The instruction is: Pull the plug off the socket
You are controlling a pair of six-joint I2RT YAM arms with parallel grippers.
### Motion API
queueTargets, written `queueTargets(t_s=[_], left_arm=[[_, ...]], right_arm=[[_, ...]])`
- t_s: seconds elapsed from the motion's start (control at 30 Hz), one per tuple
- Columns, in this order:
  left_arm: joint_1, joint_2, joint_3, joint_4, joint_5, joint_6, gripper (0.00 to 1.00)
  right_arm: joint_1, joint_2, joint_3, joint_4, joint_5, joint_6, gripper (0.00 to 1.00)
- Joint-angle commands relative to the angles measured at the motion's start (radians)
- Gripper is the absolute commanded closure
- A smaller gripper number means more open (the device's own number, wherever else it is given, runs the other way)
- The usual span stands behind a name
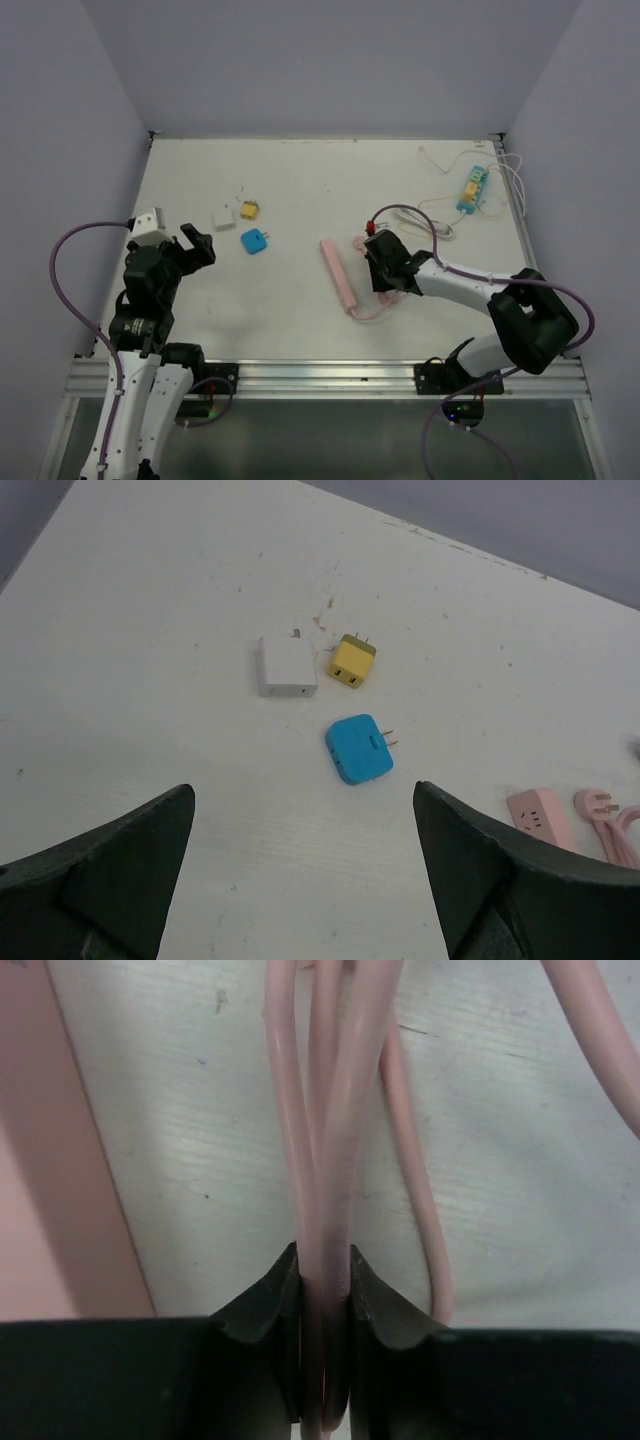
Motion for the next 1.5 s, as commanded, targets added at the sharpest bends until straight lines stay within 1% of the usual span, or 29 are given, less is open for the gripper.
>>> queueTargets(t_s=[0.0,0.03,0.1,0.13,0.17,0.33,0.43,0.53,0.67,0.77,0.87,0.9,0.97,1.0,1.07,1.1,1.17,1.2,1.33,1.47], left_arm=[[-0.006,-0.007,-0.001,0.065,0.000,0.023,0.06],[-0.006,-0.007,-0.001,0.070,0.000,0.025,0.06],[-0.006,-0.012,-0.002,0.068,-0.007,0.023,0.07],[-0.006,-0.013,-0.004,0.065,-0.010,0.023,0.07],[-0.006,-0.016,-0.004,0.065,-0.012,0.023,0.07],[-0.006,-0.018,-0.005,0.062,-0.021,0.020,0.07],[-0.006,-0.020,-0.005,0.059,-0.033,0.018,0.07],[-0.006,-0.023,-0.002,0.051,-0.058,0.014,0.07],[-0.006,-0.017,0.002,0.042,-0.073,0.008,0.07],[-0.006,-0.010,0.005,0.036,-0.089,0.006,0.07],[-0.006,-0.007,0.007,0.033,-0.090,0.005,0.07],[-0.006,-0.007,0.008,0.031,-0.093,0.003,0.07],[-0.006,-0.006,0.007,0.033,-0.090,0.003,0.07],[-0.006,-0.004,0.007,0.033,-0.090,0.003,0.07],[-0.006,-0.004,0.007,0.033,-0.089,0.002,0.07],[-0.006,-0.003,0.005,0.033,-0.087,0.003,0.07],[-0.006,-0.003,0.005,0.033,-0.084,0.002,0.07],[-0.006,-0.001,0.005,0.033,-0.082,0.002,0.07],[-0.005,0.002,0.004,0.035,-0.075,0.002,0.07],[-0.005,0.002,0.002,0.035,-0.072,0.000,0.07]], right_arm=[[0.042,0.020,0.037,0.084,-0.050,0.035,0.85],[0.089,0.031,0.051,0.083,-0.047,0.061,0.89],[0.147,0.085,0.119,0.066,-0.018,0.092,0.91],[0.202,0.111,0.146,0.062,-0.011,0.130,0.92],[0.227,0.134,0.196,0.057,-0.016,0.153,0.93],[0.364,0.298,0.336,0.074,-0.001,0.323,0.93],[0.411,0.365,0.431,0.077,0.002,0.394,0.92],[0.442,0.460,0.538,0.094,-0.019,0.419,0.91],[0.479,0.609,0.749,0.091,-0.070,0.422,0.91],[0.500,0.666,0.871,0.088,-0.080,0.404,0.88],[0.502,0.691,0.911,0.092,-0.105,0.404,0.78],[0.503,0.680,0.910,0.095,-0.102,0.396,0.70],[0.503,0.662,0.894,0.094,-0.102,0.375,0.61],[0.503,0.631,0.887,0.094,-0.099,0.350,0.53],[0.503,0.597,0.862,0.085,-0.097,0.324,0.44],[0.503,0.581,0.859,0.077,-0.096,0.309,0.37],[0.503,0.525,0.850,0.046,-0.082,0.264,0.31],[0.503,0.508,0.850,0.031,-0.080,0.234,0.25],[0.496,0.432,0.876,-0.079,-0.012,0.164,0.23],[0.459,0.355,0.844,-0.161,0.027,0.126,0.21]])
